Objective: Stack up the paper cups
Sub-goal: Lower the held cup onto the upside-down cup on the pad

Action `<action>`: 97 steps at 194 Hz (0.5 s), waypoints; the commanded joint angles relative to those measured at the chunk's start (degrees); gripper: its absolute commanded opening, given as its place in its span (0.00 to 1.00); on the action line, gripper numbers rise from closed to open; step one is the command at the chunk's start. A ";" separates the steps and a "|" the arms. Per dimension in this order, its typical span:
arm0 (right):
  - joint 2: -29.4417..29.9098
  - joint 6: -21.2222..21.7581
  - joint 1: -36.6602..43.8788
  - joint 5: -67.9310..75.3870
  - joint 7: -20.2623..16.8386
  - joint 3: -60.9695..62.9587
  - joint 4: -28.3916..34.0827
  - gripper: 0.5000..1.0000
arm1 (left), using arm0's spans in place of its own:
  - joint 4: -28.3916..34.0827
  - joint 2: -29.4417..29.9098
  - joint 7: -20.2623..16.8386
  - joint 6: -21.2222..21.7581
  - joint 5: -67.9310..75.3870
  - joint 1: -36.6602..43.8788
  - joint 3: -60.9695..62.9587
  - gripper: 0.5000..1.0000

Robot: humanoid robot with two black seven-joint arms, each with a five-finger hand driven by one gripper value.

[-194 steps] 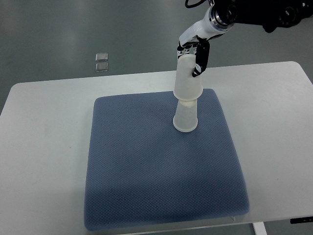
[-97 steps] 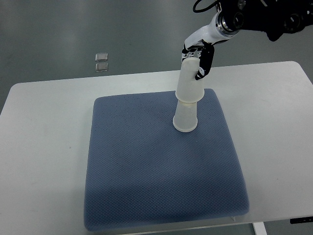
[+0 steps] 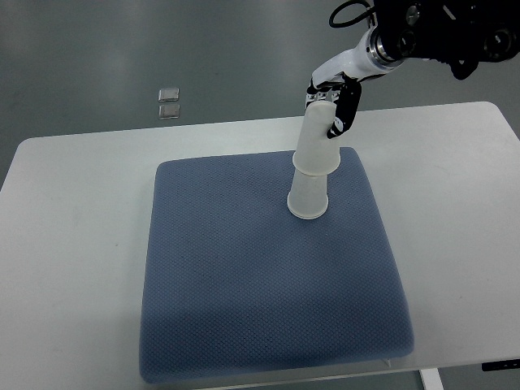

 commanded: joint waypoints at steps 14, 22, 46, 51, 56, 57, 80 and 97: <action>-0.02 -0.45 -0.23 0.00 0.00 -0.01 0.26 0.26 | -0.09 0.00 0.00 -0.01 0.01 0.00 0.07 1.00; -0.02 -0.53 -0.49 0.00 0.00 -0.01 0.35 0.26 | -0.09 0.00 0.00 -0.01 0.01 0.00 0.07 1.00; -0.11 -1.06 -0.58 0.00 0.00 0.08 0.61 0.27 | 0.00 0.00 0.00 -0.01 0.01 0.00 -0.01 1.00; -0.19 -1.15 -0.58 0.00 0.08 0.17 1.05 0.27 | 0.09 0.00 0.00 -0.01 0.01 0.00 -0.01 1.00; -0.37 -1.24 -0.58 0.08 0.08 0.08 1.23 0.27 | 0.09 0.00 0.00 -0.01 0.01 0.00 -0.01 1.00; -0.37 -1.24 -0.58 0.09 0.08 0.08 1.23 0.27 | 0.09 0.00 0.00 -0.01 0.01 0.00 -0.01 1.00; -0.98 -2.11 -0.58 1.75 0.00 -0.09 2.46 0.27 | -0.08 0.00 0.00 -0.01 -0.08 0.00 0.07 1.00; -0.98 -2.47 -0.58 2.02 0.00 -0.09 2.63 0.27 | -0.26 0.00 0.00 -0.01 0.01 0.00 0.07 1.00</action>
